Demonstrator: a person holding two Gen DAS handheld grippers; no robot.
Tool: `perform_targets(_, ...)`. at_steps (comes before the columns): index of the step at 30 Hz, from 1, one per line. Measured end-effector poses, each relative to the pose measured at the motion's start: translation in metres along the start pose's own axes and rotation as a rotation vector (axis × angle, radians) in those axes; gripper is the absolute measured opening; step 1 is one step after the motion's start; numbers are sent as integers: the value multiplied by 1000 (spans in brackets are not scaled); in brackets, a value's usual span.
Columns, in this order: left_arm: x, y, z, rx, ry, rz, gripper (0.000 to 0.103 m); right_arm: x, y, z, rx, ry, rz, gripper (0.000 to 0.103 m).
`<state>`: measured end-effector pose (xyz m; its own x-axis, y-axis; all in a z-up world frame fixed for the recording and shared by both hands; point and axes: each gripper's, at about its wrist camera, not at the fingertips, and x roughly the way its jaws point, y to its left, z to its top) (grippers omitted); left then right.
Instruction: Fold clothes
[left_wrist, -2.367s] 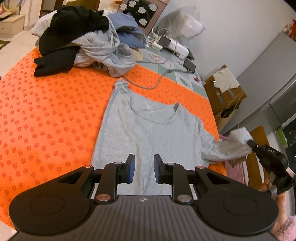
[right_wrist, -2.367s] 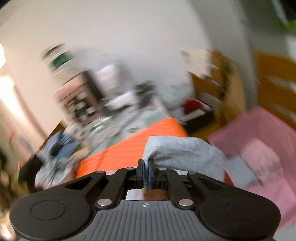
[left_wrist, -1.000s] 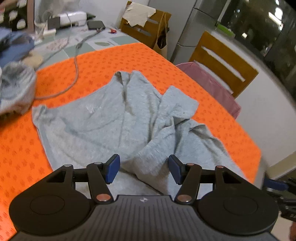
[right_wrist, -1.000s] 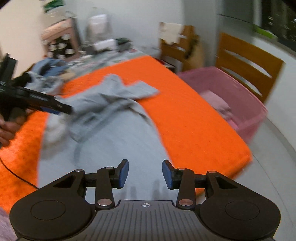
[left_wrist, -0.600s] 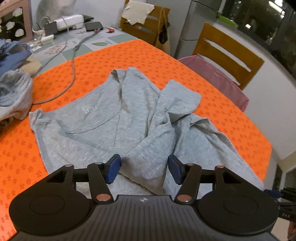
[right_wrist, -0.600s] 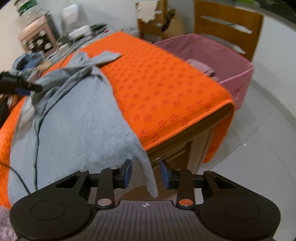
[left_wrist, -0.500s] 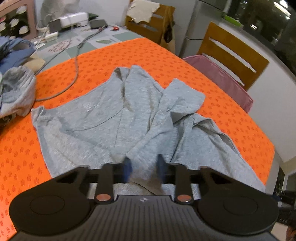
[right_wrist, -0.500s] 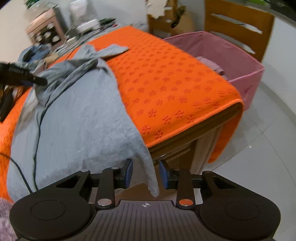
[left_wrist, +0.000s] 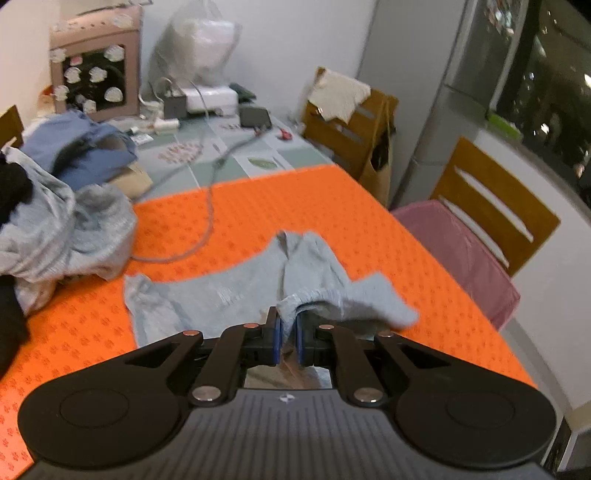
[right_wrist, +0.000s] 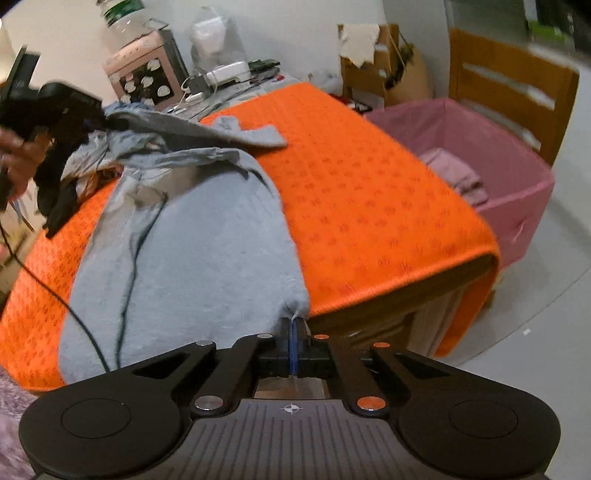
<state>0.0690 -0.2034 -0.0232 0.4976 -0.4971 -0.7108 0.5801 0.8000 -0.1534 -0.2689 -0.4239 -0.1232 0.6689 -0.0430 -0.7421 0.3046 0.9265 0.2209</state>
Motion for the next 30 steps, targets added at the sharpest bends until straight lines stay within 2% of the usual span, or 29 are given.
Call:
perform_targets(6,-24,32,13,-13,-19,-67,8,-23,63,8,-82,10,-169,3)
perform_targets(11,-38,62,17,-7,-29,-125,8,-26,114,5,-102,29,-228,3)
perform_targets(16,-35,92,20,-36,-5,-140,8,-21,136,-4,-110,17,-250,3)
perform_targets(21,-29,107,15,-45,18,-148,8,-12,112,-9,-20,-5,-265,5)
perform_targets(25,-23,106,11,-38,32,-138,8,0,75,-10,37,0,-300,16)
perform_targets(30,-18,102,10,-37,40,-116,8,14,29,-8,67,15,-263,28)
